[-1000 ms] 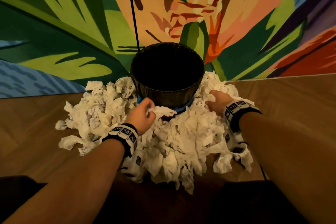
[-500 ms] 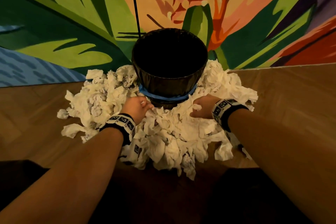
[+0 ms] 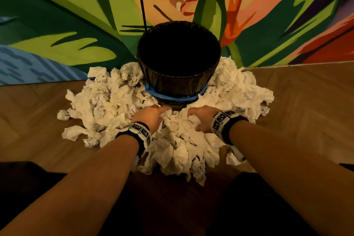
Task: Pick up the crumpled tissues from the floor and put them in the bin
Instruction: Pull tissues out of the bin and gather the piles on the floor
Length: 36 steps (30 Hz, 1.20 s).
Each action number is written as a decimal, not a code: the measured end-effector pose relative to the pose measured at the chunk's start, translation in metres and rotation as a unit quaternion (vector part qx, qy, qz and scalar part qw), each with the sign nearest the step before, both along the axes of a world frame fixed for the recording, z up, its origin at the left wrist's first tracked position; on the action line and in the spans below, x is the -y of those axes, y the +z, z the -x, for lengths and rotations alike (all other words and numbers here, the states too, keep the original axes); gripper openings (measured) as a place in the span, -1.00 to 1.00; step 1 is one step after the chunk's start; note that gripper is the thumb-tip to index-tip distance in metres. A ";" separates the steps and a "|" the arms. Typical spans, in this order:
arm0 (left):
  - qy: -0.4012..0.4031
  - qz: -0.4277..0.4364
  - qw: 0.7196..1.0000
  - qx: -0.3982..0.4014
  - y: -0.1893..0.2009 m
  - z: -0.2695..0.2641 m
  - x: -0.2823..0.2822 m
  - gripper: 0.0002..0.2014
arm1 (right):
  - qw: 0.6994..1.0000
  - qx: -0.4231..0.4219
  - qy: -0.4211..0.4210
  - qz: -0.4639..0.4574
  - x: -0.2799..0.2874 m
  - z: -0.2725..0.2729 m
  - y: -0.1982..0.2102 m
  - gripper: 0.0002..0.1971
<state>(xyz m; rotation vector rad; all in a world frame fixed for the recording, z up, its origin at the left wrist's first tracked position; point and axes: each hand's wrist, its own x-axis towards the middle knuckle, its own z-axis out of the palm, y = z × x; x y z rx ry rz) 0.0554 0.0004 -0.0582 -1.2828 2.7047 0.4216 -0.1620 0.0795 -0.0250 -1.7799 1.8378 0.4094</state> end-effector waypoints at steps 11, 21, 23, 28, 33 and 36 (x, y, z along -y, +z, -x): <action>0.049 -0.019 0.993 -0.105 -0.002 0.014 0.004 -0.73 | 0.976 0.075 -0.201 0.023 -0.003 0.035 0.025 -0.41; 0.296 -0.138 0.868 -0.374 0.041 -0.013 0.013 -0.67 | 0.893 0.241 -0.366 0.107 -0.001 0.066 0.045 -0.60; 0.318 -0.106 0.849 -0.408 0.053 -0.018 0.023 -0.73 | 0.877 0.244 -0.377 0.171 0.000 0.077 0.058 -0.67; 0.318 0.014 0.846 -0.427 0.096 -0.024 0.046 -0.68 | 0.856 0.194 -0.391 0.275 0.004 0.101 0.085 -0.57; 0.295 0.048 0.867 -0.398 0.152 -0.024 0.081 -0.90 | 0.808 0.279 -0.414 0.313 0.027 0.098 0.129 -0.69; 0.248 0.014 0.864 -0.438 0.189 -0.013 0.100 -0.93 | 0.862 0.229 -0.325 0.314 0.050 0.092 0.161 -0.84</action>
